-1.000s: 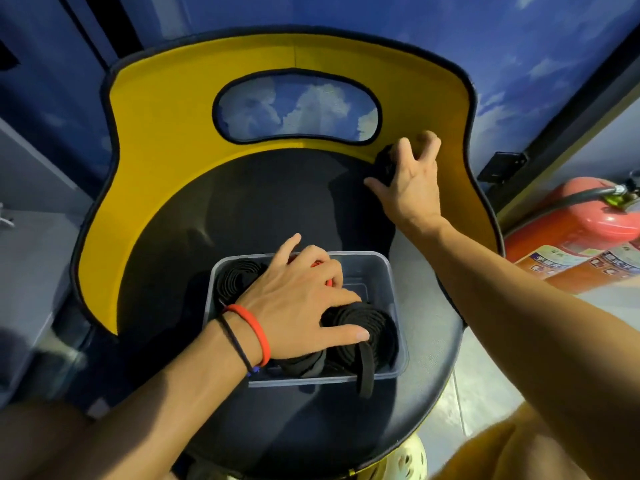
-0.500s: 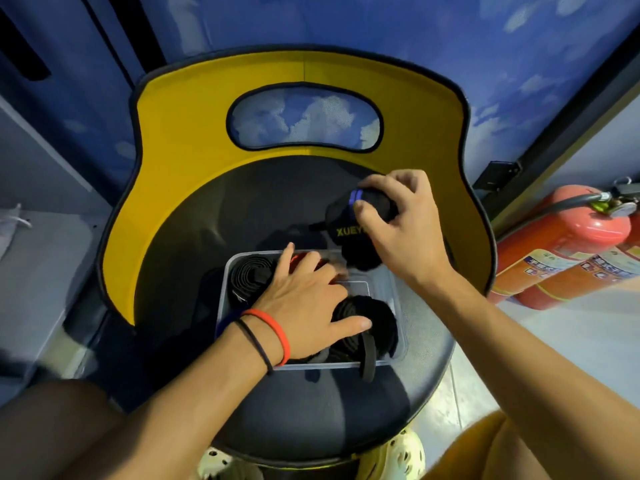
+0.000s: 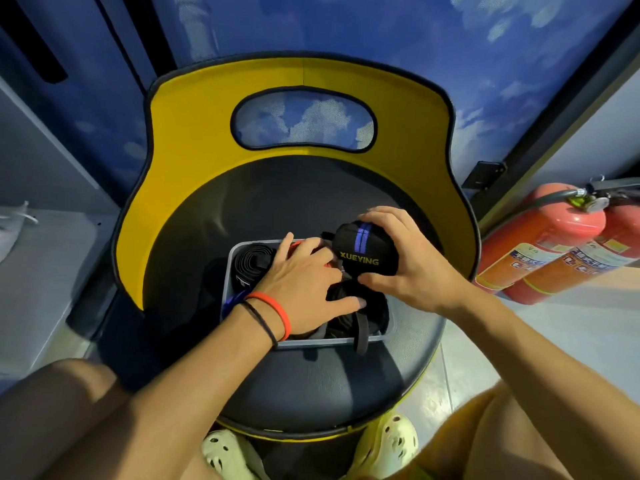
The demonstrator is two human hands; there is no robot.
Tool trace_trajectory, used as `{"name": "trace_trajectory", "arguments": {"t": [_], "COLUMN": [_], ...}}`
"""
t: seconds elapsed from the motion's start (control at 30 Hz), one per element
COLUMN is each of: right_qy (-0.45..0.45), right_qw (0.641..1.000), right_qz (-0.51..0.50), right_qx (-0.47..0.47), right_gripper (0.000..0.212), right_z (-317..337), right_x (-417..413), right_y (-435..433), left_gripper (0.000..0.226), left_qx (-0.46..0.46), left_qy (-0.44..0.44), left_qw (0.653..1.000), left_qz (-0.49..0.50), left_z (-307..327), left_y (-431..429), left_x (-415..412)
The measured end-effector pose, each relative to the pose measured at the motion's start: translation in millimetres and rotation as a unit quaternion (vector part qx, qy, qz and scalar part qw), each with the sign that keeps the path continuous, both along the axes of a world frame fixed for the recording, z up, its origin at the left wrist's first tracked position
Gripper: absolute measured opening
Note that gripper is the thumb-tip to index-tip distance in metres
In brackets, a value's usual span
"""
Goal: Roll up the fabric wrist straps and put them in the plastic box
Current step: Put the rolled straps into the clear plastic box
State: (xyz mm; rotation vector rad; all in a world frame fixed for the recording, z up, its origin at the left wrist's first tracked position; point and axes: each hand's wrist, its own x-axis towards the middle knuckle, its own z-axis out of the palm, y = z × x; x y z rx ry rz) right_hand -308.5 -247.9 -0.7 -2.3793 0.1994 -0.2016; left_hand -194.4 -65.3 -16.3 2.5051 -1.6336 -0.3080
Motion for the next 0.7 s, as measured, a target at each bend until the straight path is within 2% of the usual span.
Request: {"name": "trace_trajectory", "arguments": {"t": [0.13, 0.3, 0.4, 0.5, 0.57, 0.7], "right_qy": [-0.023, 0.012, 0.036, 0.116, 0.152, 0.117], "right_qw": [0.995, 0.975, 0.976, 0.977, 0.965, 0.954], "right_qz": [0.019, 0.018, 0.04, 0.082, 0.095, 0.105], "right_qx": [-0.098, -0.221, -0.209, -0.159, -0.19, -0.254], "right_gripper": [0.067, 0.061, 0.062, 0.081, 0.092, 0.086], "right_z": [4.2, 5.2, 9.9, 16.6, 16.4, 15.0], "right_x": [3.8, 8.3, 10.7, 9.9, 9.5, 12.1], "right_y": [-4.5, 0.9, -1.3, -8.6, -8.0, -3.5], "left_gripper": [0.065, 0.067, 0.069, 0.07, 0.068, 0.064], "left_qx": [0.012, 0.02, 0.017, 0.007, 0.001, -0.004], "left_qy": [0.012, 0.012, 0.008, 0.012, 0.023, 0.039], "left_qw": [1.0, 0.999, 0.999, 0.999, 0.999, 0.999], "left_qz": [0.011, 0.025, 0.029, 0.03, 0.032, 0.032], "left_z": [3.1, 6.6, 5.6, 4.1, 4.8, 6.9], "left_y": [0.7, 0.9, 0.7, 0.1, 0.1, 0.3], "left_x": [0.4, -0.6, -0.8, 0.9, 1.1, 0.4]}}
